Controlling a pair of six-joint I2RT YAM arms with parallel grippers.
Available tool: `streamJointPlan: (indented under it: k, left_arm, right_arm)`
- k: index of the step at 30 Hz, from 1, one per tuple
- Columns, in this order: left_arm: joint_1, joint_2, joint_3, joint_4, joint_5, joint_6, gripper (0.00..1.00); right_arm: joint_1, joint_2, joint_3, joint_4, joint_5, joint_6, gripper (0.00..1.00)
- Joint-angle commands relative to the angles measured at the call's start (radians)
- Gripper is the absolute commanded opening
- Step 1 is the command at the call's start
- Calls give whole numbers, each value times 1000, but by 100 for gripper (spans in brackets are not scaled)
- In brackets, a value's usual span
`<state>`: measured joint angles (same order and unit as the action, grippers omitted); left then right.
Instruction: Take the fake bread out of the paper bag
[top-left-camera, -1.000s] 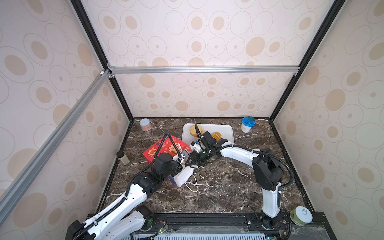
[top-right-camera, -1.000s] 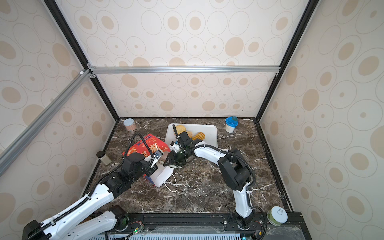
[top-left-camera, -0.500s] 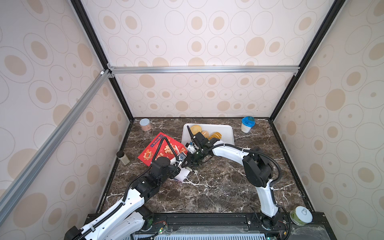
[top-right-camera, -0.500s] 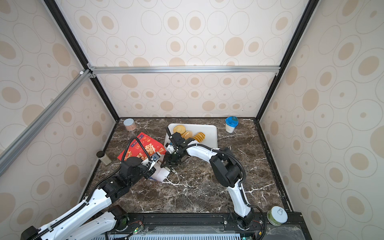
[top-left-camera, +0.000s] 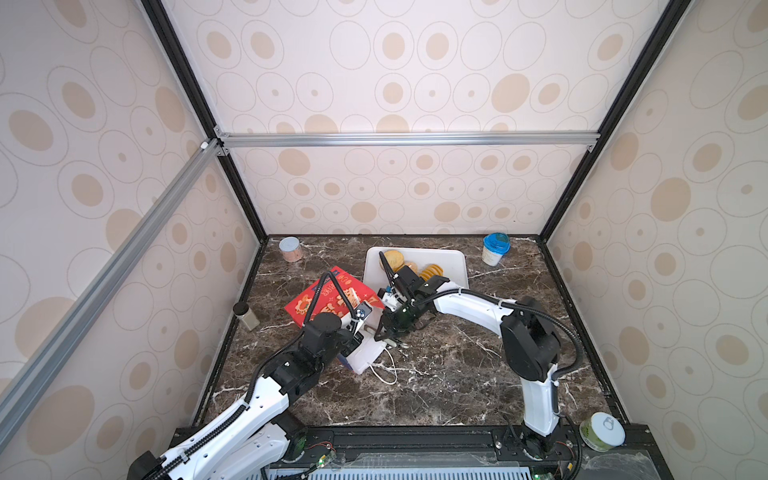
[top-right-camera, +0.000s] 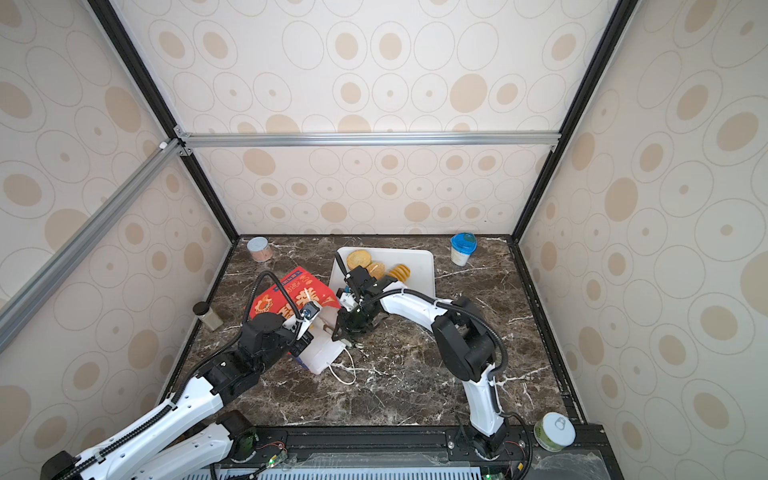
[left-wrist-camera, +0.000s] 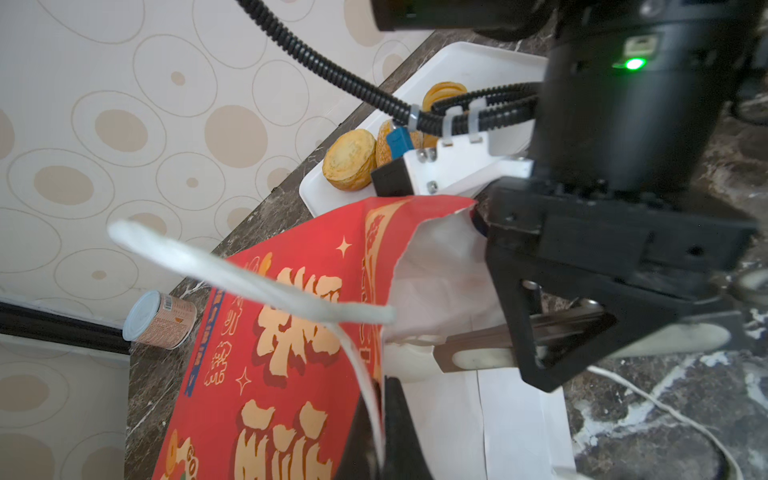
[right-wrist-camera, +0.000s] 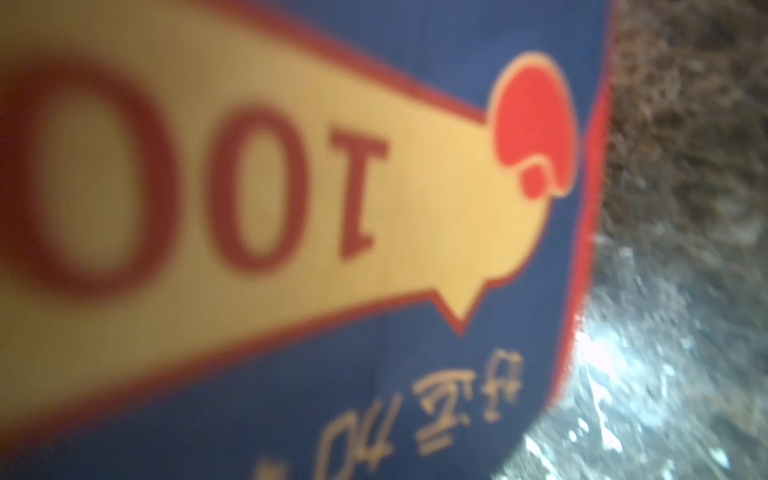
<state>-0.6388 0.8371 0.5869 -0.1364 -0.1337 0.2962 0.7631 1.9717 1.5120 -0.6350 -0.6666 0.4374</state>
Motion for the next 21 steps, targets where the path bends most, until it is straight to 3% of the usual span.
streamJointPlan:
  k: [1,8,12,21]
  left_arm:
    - [20,35,92,37,12,-87,0]
    - [132,88,135,46,174,-171,0]
    - [158,89,125,34,188,-149,0]
    - [168,145,132,52,188,-138,0]
  right_arm:
    - [-4,-100,-45,-5,8,-92,0]
    - [-49,-159,-68,7,-94,-130,0]
    - [-99,-163,-21,-79,-126,-186,0]
    - [-156,-140,0,-51,-357,-140,0]
